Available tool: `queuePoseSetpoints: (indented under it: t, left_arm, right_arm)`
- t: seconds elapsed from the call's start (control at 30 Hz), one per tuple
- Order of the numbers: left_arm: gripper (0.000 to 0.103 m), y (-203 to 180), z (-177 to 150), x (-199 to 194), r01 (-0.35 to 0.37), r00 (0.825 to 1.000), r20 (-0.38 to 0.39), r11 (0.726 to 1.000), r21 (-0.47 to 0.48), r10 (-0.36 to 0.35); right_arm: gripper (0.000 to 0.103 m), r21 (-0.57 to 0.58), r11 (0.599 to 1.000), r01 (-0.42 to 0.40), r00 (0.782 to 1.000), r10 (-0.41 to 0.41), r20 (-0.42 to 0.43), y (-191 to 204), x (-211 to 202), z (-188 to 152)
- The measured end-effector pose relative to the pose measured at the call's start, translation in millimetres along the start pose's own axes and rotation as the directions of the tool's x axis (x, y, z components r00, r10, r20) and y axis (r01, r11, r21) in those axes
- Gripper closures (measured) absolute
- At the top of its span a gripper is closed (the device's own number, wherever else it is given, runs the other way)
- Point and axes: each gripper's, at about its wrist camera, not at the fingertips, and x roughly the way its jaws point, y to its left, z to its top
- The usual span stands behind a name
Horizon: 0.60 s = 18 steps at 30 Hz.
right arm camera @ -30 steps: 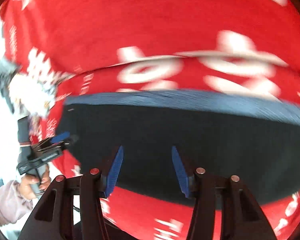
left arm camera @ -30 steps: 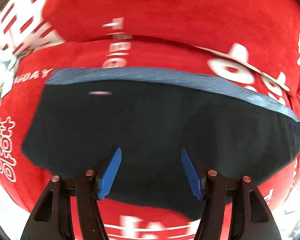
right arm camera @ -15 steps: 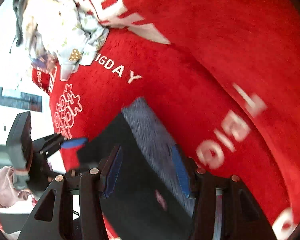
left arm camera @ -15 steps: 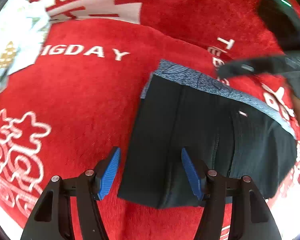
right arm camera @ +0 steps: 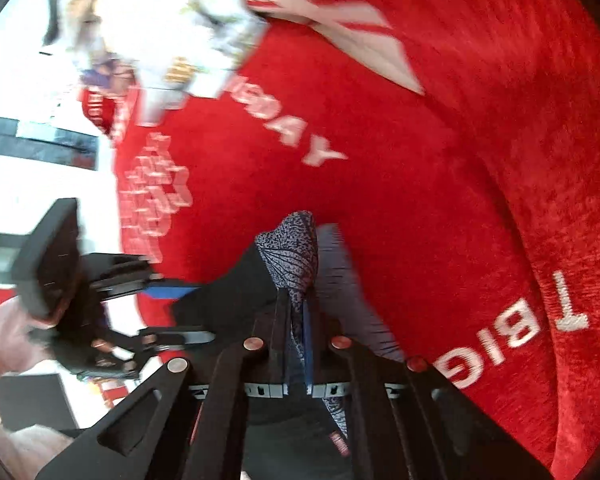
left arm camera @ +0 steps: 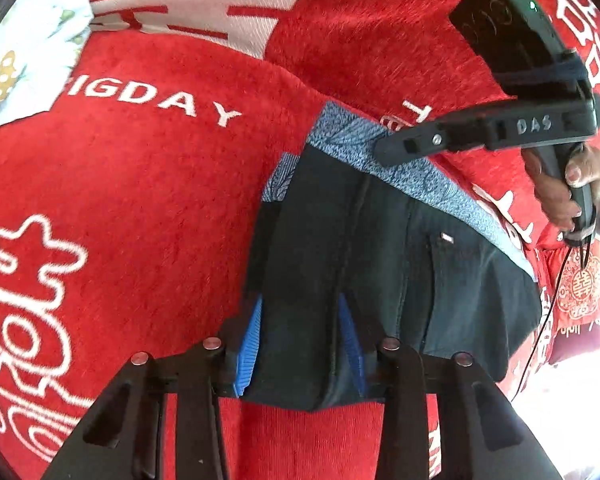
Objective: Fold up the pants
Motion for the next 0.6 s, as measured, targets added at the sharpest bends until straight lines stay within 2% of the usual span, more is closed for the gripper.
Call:
queuePoseSetpoints:
  t: [0.07,0.13,0.23,0.3,0.33,0.37,0.4,0.43,0.47,0.5,0.6]
  left_arm:
    - [0.064,0.9,-6.1,0.1,-0.039,0.999,-0.002,0.999,0.003,0.039]
    - [0.062,2.3,-11.6,7.9,-0.116,0.993,-0.012,0.993,-0.002,0.116]
    - [0.059,6.7,-8.1,14.0,-0.161,0.987,-0.025,0.986,-0.036,0.160]
    - [0.059,5.7,-3.3,5.8,-0.171,0.985,0.006,0.984,-0.048,0.172]
    - [0.059,4.8,-0.5,-0.1,-0.167,0.985,0.023,0.985,-0.053,0.168]
    - [0.059,0.5,5.8,-7.1,-0.152,0.987,0.047,0.987,-0.056,0.154]
    - [0.059,-4.1,11.4,-10.4,-0.142,0.988,0.060,0.989,-0.050,0.145]
    - [0.053,-9.0,16.4,-11.4,-0.134,0.988,0.066,0.990,-0.039,0.136]
    - [0.038,-17.5,25.4,-7.5,-0.126,0.990,0.067,0.992,-0.024,0.127]
    - [0.035,-22.4,31.0,-2.5,-0.121,0.990,0.069,0.992,-0.019,0.122]
    - [0.035,-41.8,50.9,35.7,-0.111,0.993,0.034,0.994,-0.012,0.112]
  right_arm:
    - [0.097,-0.013,1.000,-0.009,1.000,0.009,-0.018,6.2,4.9,4.7]
    - [0.097,-0.011,0.999,0.052,0.998,-0.052,-0.043,2.4,23.9,9.6]
    - [0.095,0.039,0.987,0.153,0.986,-0.150,-0.071,-18.8,54.9,9.4]
    - [0.086,0.106,0.984,0.146,0.989,-0.145,-0.016,-26.2,51.1,7.5]
    - [0.075,0.149,0.978,0.149,0.988,-0.153,0.011,-27.8,44.4,5.8]
    - [0.073,0.182,0.971,0.156,0.986,-0.165,0.034,-27.8,33.7,2.0]
    - [0.073,0.198,0.970,0.142,0.986,-0.156,0.056,-26.4,22.2,-3.4]
    - [0.073,0.209,0.970,0.128,0.987,-0.146,0.074,-25.4,13.9,-8.1]
    - [0.073,0.228,0.968,0.108,0.985,-0.135,0.105,-23.3,0.6,-17.0]
    - [0.073,0.243,0.966,0.092,0.984,-0.126,0.129,-21.5,-9.9,-26.1]
    - [0.077,0.339,0.940,0.036,0.982,-0.097,0.164,-23.8,-28.9,-70.3]
